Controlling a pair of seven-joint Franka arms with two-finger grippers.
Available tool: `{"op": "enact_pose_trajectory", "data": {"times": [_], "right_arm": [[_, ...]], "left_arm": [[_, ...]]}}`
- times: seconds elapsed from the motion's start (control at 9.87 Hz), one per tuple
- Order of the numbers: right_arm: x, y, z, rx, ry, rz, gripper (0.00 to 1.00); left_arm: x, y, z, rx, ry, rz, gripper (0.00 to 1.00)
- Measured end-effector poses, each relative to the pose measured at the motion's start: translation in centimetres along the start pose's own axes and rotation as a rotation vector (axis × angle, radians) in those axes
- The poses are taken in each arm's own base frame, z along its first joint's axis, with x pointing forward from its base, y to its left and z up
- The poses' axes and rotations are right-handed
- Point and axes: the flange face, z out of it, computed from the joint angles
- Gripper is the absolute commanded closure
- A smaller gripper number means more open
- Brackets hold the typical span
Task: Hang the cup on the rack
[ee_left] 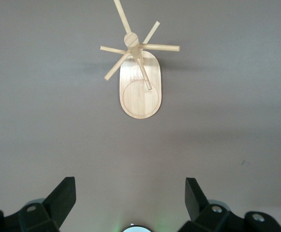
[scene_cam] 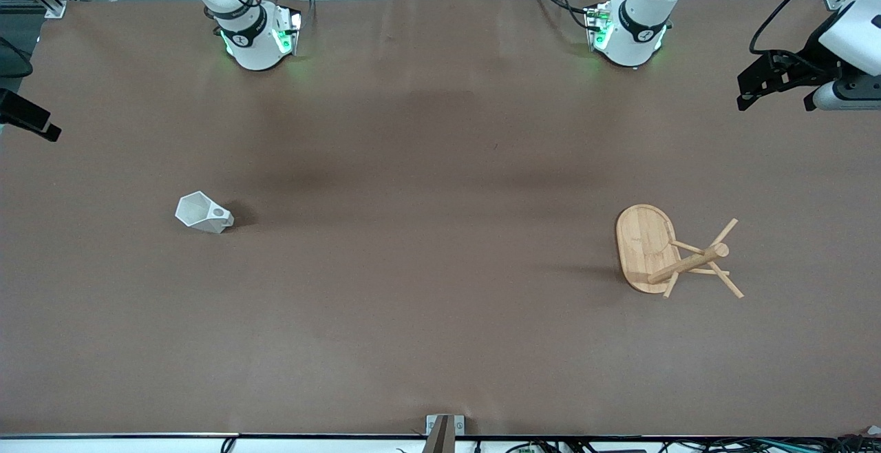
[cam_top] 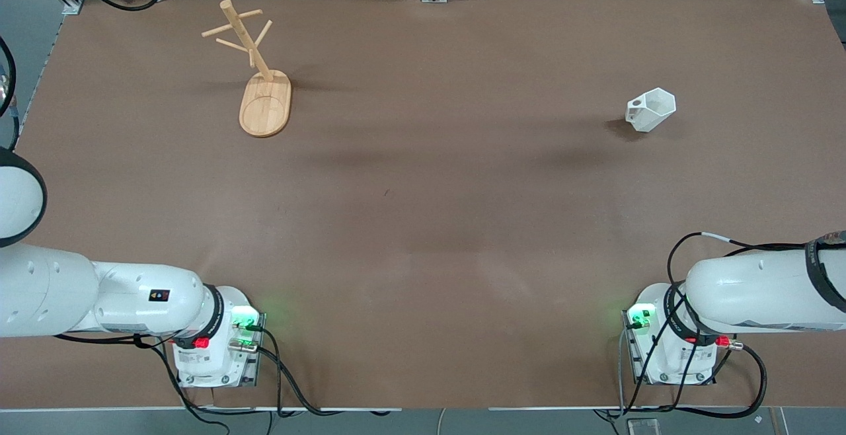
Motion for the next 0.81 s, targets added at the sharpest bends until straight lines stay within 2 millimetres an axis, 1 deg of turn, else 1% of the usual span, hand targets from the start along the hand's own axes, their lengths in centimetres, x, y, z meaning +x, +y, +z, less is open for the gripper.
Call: {"op": "enact_pose_trajectory", "data": {"times": [0.61, 0.71, 0.81], "right_arm": [[0.0, 0.0, 0.1, 0.0, -0.002, -0.001, 0.0], [0.1, 0.0, 0.8, -0.001, -0.012, 0.0, 0.0], [0.6, 0.0, 2.7, -0.002, -0.023, 0.001, 0.0]], "left_arm": [[0.4, -0.2, -0.1, -0.001, 0.006, -0.003, 0.0], [0.5, -0.2, 0.1, -0.001, 0.003, -0.003, 0.0], [0.6, -0.2, 0.2, -0.001, 0.001, -0.003, 0.0]]}}
